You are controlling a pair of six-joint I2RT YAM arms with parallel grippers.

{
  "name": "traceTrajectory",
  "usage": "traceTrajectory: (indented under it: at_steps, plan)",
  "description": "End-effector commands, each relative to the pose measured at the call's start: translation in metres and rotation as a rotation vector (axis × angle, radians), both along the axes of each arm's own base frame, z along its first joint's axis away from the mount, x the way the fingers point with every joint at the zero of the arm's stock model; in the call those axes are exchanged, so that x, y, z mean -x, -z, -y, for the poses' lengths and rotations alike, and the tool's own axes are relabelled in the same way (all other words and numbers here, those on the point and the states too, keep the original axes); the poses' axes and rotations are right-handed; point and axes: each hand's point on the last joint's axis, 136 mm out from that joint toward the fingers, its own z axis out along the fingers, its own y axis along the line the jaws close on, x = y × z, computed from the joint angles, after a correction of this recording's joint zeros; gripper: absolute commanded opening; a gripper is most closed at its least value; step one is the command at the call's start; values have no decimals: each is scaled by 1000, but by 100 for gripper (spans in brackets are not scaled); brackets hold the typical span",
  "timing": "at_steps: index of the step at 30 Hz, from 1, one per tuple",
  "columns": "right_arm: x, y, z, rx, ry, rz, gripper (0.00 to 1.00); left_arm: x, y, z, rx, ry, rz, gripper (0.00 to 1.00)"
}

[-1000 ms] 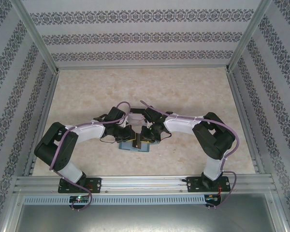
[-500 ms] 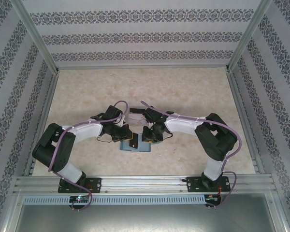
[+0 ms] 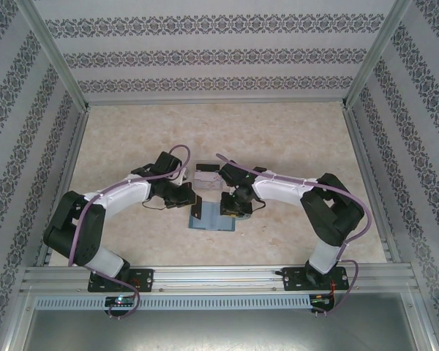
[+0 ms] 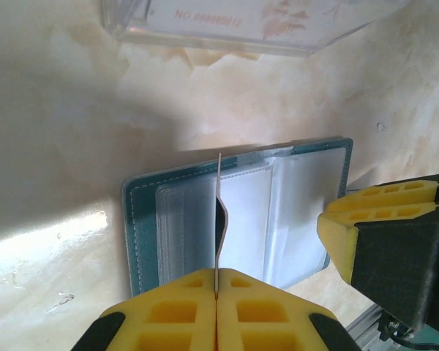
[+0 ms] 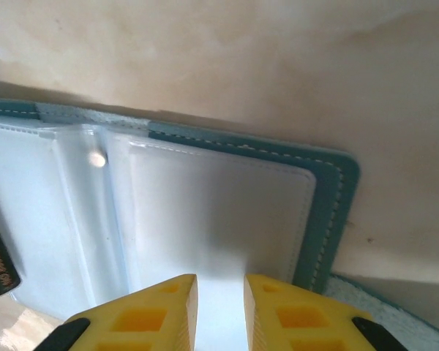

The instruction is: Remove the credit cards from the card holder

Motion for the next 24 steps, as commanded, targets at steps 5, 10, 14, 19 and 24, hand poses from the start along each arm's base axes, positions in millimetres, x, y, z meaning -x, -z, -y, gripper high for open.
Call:
traceTrajectory:
  at_steps: [5, 10, 14, 19, 24]
  plan:
    - [-10, -22, 23, 7, 30, 46, 25, -14, -33, -10, -89, 134, 137, 10]
    - [-17, -26, 39, 5, 53, 56, 25, -22, -47, -4, -114, 286, 202, 15]
    - [-23, -31, 55, 11, 71, 64, 25, -34, -62, 4, -114, 435, 317, 10]
    - [-27, -39, 67, 4, 87, 76, 25, -48, -61, -7, -221, 452, 280, 9]
    - [-27, -41, 63, -24, 84, 78, 25, -46, -41, -12, -217, 350, 194, 16]
